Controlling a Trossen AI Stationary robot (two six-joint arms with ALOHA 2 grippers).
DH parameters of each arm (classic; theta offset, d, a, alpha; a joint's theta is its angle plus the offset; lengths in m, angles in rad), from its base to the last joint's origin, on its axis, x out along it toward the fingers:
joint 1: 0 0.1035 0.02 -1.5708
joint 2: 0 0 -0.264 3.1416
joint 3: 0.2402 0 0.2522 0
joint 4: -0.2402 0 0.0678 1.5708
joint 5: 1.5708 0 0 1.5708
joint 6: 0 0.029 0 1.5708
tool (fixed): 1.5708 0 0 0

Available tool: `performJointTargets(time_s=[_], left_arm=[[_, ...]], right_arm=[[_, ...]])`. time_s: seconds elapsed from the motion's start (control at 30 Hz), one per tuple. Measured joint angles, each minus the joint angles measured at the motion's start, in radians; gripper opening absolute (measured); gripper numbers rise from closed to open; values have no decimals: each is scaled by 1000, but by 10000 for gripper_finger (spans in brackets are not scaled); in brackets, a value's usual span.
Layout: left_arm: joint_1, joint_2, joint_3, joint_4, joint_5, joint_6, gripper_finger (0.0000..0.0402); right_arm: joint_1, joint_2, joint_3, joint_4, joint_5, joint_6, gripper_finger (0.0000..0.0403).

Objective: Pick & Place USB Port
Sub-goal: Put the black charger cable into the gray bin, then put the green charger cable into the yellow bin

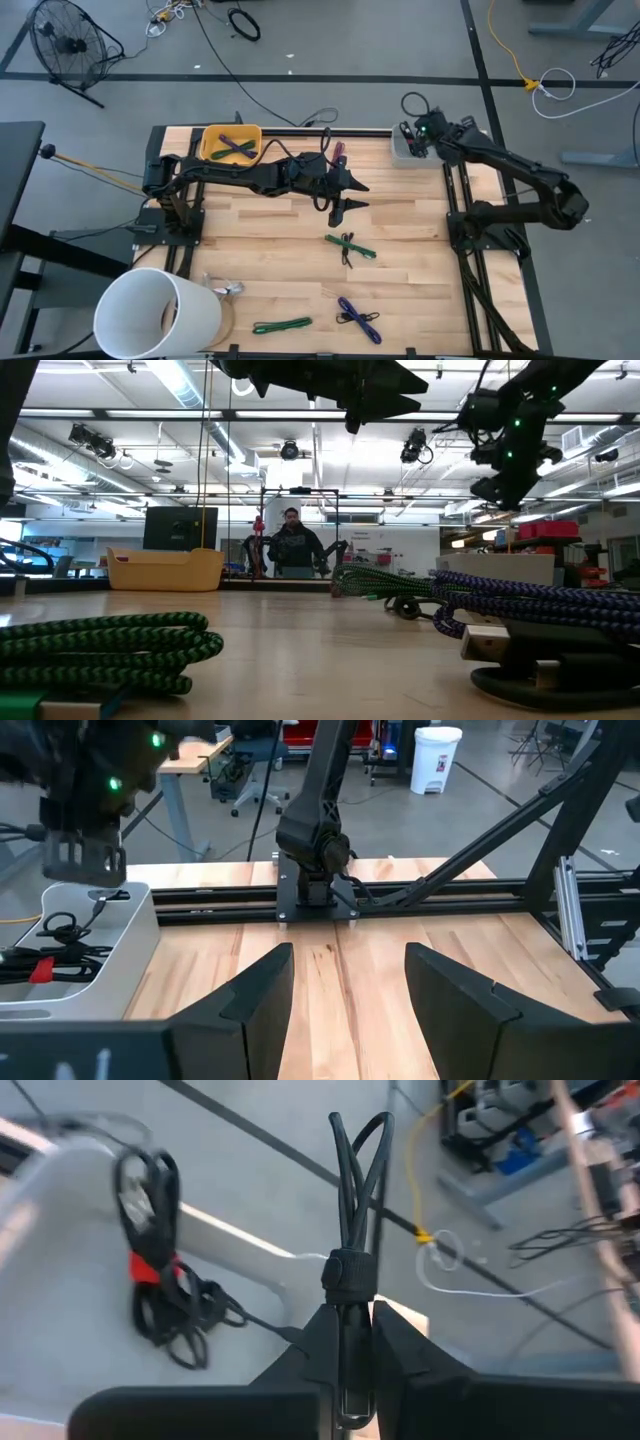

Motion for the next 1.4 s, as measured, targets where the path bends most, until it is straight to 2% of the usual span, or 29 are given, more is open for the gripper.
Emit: performJointTargets(time_s=[0.1,0.43,0.63,0.87,0.93,1.17,1.27,1.4], left_arm=[[0,0,0,-2,0,0,197],[0,0,0,-18,0,0,197],[0,0,0,-18,0,-1,197],[0,0,0,-18,0,-3,197],[0,0,0,-18,0,-3,197],[0,0,0,-18,0,-3,197],[0,0,0,-19,0,-3,197],[0,0,-1,-25,0,-3,197]], right_arm=[[9,24,-28,24,50,-12,23],[15,56,-162,160,78,-54,23],[16,56,-241,278,76,-96,23],[24,56,-294,322,56,-109,24],[24,56,-301,324,44,-105,48],[24,56,-310,346,43,-95,175],[24,56,-310,362,48,-85,202],[24,56,-310,377,38,-64,212]])
